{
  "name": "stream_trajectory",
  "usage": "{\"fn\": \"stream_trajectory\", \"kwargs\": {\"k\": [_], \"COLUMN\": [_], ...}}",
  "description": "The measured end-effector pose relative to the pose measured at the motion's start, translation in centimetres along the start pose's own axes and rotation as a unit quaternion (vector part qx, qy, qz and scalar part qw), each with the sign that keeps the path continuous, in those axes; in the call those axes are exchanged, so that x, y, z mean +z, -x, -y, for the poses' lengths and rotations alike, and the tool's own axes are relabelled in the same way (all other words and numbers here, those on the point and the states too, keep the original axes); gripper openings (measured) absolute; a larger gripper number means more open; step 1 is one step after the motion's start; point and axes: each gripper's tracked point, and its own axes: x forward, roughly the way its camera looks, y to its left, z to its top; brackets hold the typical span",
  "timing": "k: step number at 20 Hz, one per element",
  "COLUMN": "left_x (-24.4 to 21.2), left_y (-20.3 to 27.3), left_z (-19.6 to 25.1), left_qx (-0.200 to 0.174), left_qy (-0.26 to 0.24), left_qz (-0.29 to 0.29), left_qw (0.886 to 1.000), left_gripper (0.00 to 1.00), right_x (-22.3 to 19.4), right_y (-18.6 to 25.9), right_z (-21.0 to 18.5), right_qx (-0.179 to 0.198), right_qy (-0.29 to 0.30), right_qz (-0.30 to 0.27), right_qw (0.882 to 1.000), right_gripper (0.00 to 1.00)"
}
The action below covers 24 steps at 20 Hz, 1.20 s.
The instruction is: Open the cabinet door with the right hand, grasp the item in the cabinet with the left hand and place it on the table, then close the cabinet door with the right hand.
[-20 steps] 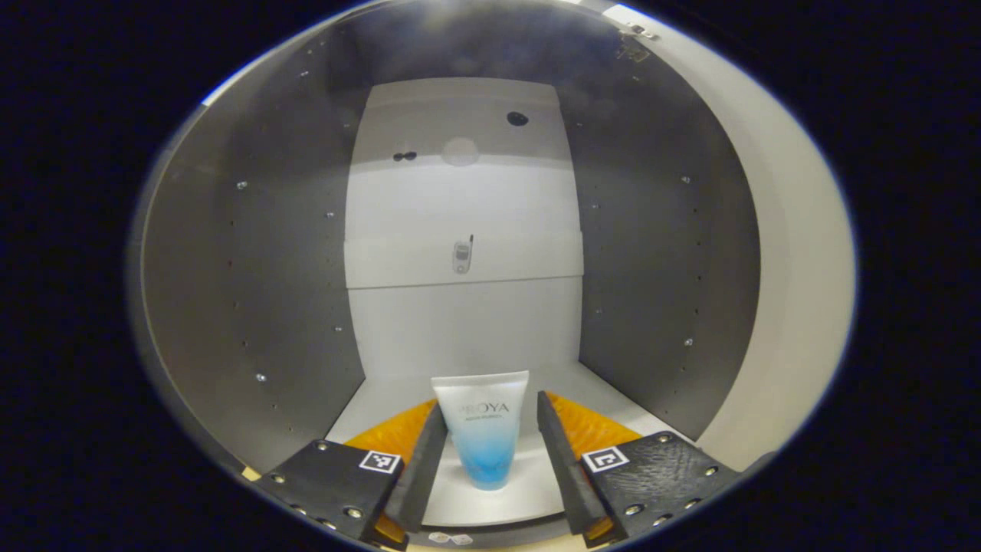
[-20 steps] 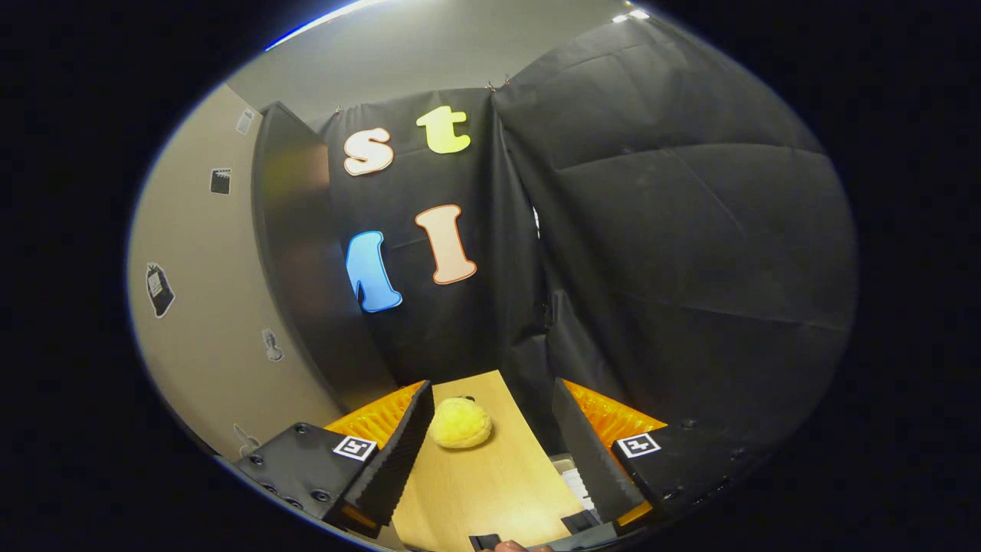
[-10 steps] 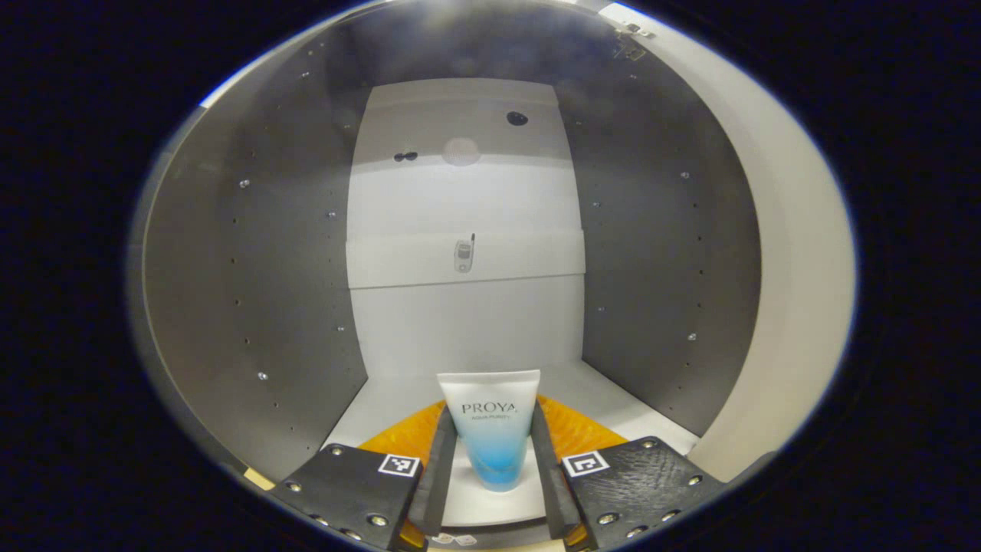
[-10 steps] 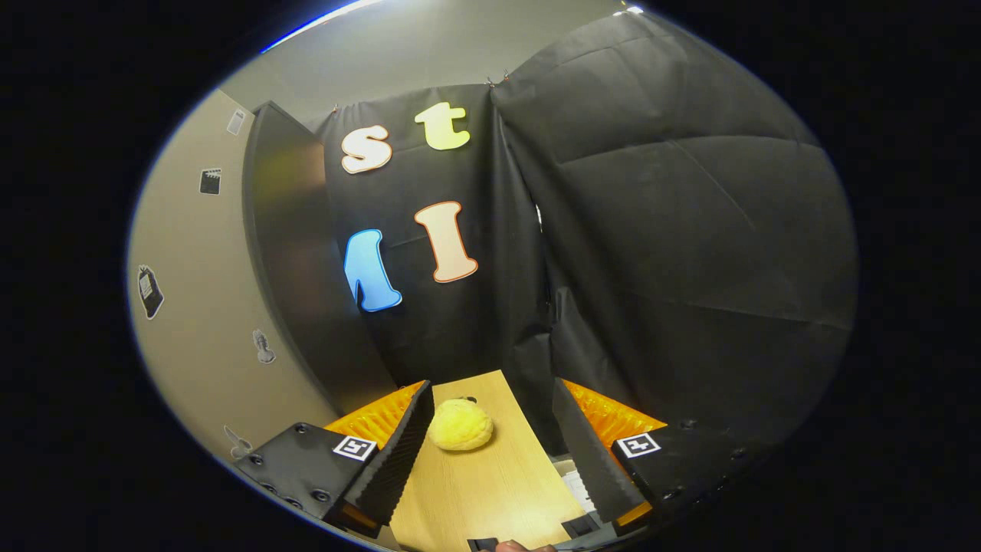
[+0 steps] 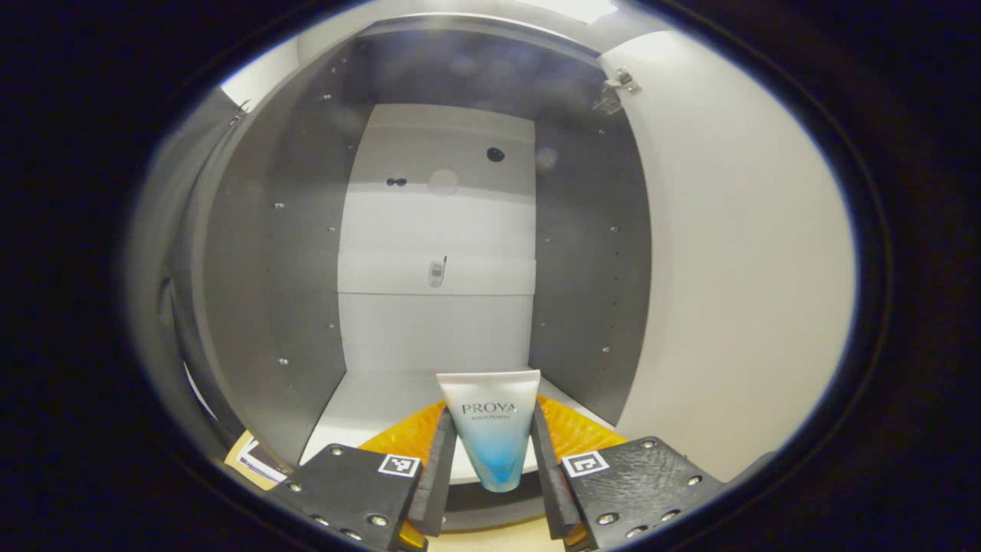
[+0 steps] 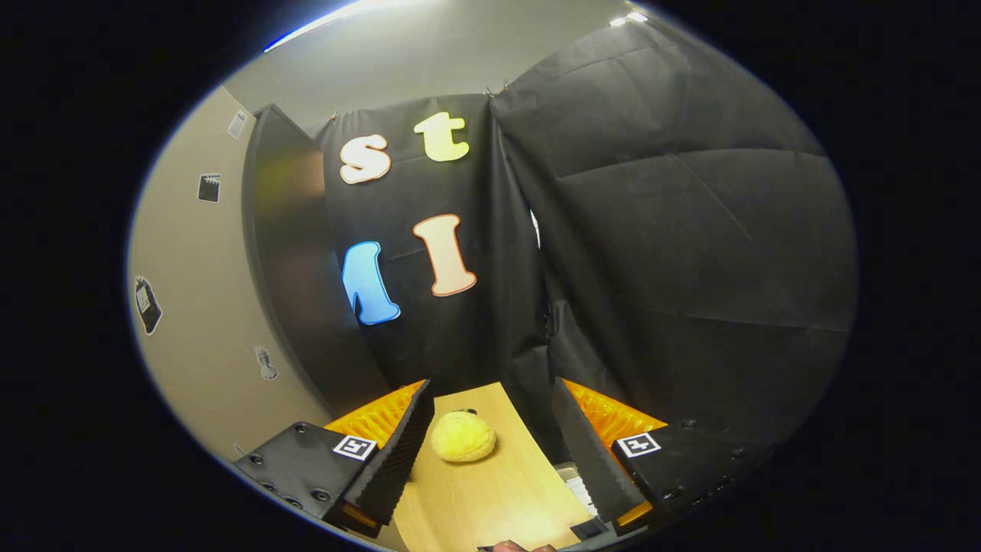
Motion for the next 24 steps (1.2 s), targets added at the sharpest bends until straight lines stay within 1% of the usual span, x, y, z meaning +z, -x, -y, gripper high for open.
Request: {"fn": "stream_trajectory", "kwargs": {"k": [3,5,7,10,11,12,15,20,21,22,23,24], "left_x": [-0.3,-1.5,-3.6,-7.8,-9.2,-10.6,-14.3,-20.4,-21.5,-22.8,-24.2,-25.8], "left_y": [4.1,7.1,10.0,13.8,14.9,15.9,18.3,21.0,21.4,21.9,22.2,22.4], "left_z": [-1.8,-3.9,-6.7,-10.0,-11.1,-12.1,-14.6,-18.2,-18.6,-19.0,-19.1,-19.3], "left_qx": [-0.001,0.008,0.019,0.036,0.044,0.052,0.071,0.097,0.104,0.109,0.115,0.118], "left_qy": [0.001,-0.007,-0.024,-0.035,-0.033,-0.03,-0.022,0.014,0.019,0.02,0.017,0.011], "left_qz": [0.014,0.02,0.016,-0.005,-0.012,-0.017,-0.026,-0.014,-0.012,-0.013,-0.022,-0.031], "left_qw": [1.0,1.0,0.999,0.999,0.998,0.998,0.997,0.995,0.994,0.994,0.993,0.992], "left_gripper": [0.53,0.53,0.53,0.53,0.53,0.52,0.53,0.53,0.53,0.52,0.53,0.53], "right_x": [0.5,0.4,1.0,1.0,0.7,0.3,-0.8,-3.0,-3.2,-3.1,-3.1,-3.0], "right_y": [1.3,1.9,2.9,3.9,4.3,4.9,5.7,6.2,6.4,6.6,6.9,7.4], "right_z": [-0.6,0.0,0.1,0.7,1.2,1.7,1.6,1.2,1.4,1.8,2.0,2.4], "right_qx": [-0.012,-0.032,-0.041,-0.063,-0.075,-0.086,-0.1,-0.099,-0.099,-0.102,-0.105,-0.109], "right_qy": [-0.002,0.011,0.008,-0.021,-0.023,-0.018,0.004,0.028,0.024,0.011,0.0,-0.005], "right_qz": [0.008,0.013,0.028,0.045,0.046,0.045,0.036,0.015,0.013,0.014,0.015,0.018], "right_qw": [1.0,0.999,0.999,0.997,0.996,0.995,0.994,0.995,0.995,0.995,0.994,0.994], "right_gripper": [0.98,0.98,0.98,0.98,0.92,0.92,0.92,0.92,0.92,0.98,0.95,0.98]}}
